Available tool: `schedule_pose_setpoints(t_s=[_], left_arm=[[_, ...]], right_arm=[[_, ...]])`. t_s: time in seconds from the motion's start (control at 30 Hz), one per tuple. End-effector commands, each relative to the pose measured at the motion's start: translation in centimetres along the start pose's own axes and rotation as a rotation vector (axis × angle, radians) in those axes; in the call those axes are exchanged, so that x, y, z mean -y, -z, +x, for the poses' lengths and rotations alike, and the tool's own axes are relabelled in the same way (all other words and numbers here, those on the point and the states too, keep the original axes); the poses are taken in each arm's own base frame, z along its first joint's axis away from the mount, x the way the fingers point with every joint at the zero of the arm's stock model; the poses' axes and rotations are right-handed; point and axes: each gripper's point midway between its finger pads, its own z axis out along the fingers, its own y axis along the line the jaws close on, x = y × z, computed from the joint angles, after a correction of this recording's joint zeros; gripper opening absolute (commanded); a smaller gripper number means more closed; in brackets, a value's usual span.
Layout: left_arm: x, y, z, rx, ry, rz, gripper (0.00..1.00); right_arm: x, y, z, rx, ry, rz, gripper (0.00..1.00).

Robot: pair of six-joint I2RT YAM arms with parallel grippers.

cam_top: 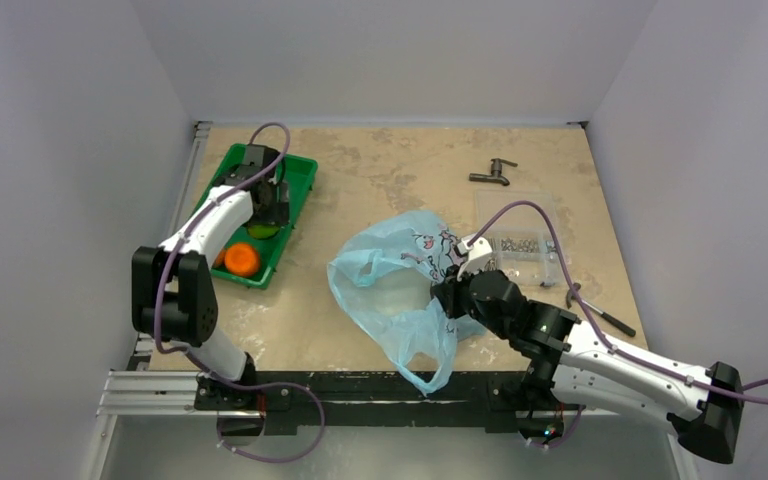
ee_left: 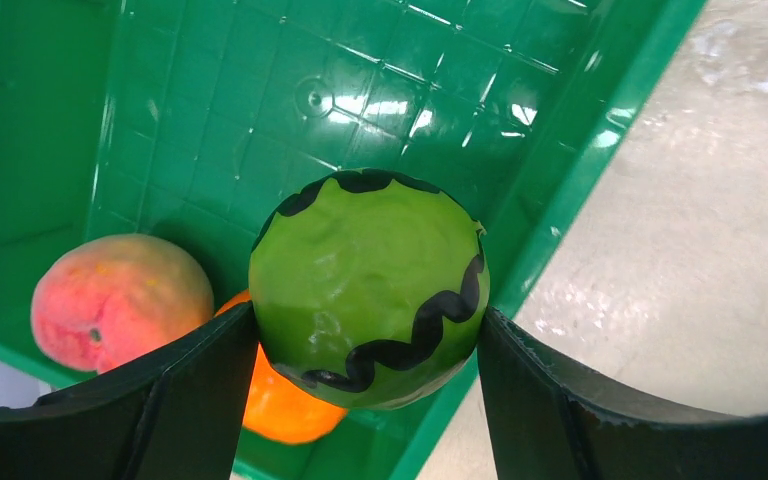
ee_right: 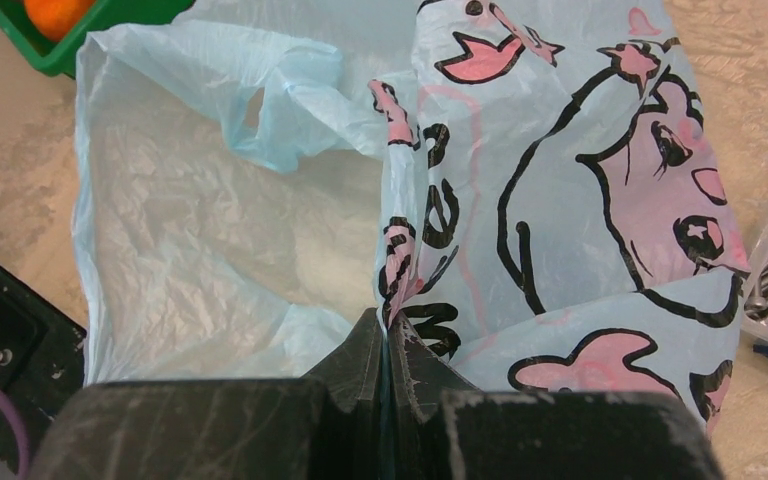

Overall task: Take the fake fruits out of the plastic bag
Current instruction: Place the fake fruit in the bin.

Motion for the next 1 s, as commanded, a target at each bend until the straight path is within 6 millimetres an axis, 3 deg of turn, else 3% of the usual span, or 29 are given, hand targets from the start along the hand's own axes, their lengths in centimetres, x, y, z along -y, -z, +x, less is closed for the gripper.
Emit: schedule_pose_setpoints(t_s=[0.0, 0.17, 0.37, 0.77, 0.97], left_arm=[[-0.9, -1.5, -1.2, -0.029, -0.002, -0.054, 0.20], [0.0, -2.8, -0.4, -0.100, 0.031, 0.007, 0.21], [-0.1, -3.1, 0.6, -0.145, 0.029, -0.002, 0.39], [0.3, -2.5, 1.0, -0.145, 0.047, 0.026, 0.98], [0.0, -1.2, 0.3, -0.105, 0.064, 0.031, 1.00]], right_arm=[[-0.2, -0.3, -1.1, 0.033, -0.017, 0.013, 0.00], [0.0, -0.2, -1.2, 0.038, -0.021, 0.021, 0.00], [-0.1, -0.2, -1.2, 0.037, -0.021, 0.017, 0.00], [0.1, -0.5, -1.8, 0.008, 0.019, 0.059, 0.00], [-0.5, -1.5, -4.6, 0.031, 0.118, 0.098, 0.00]])
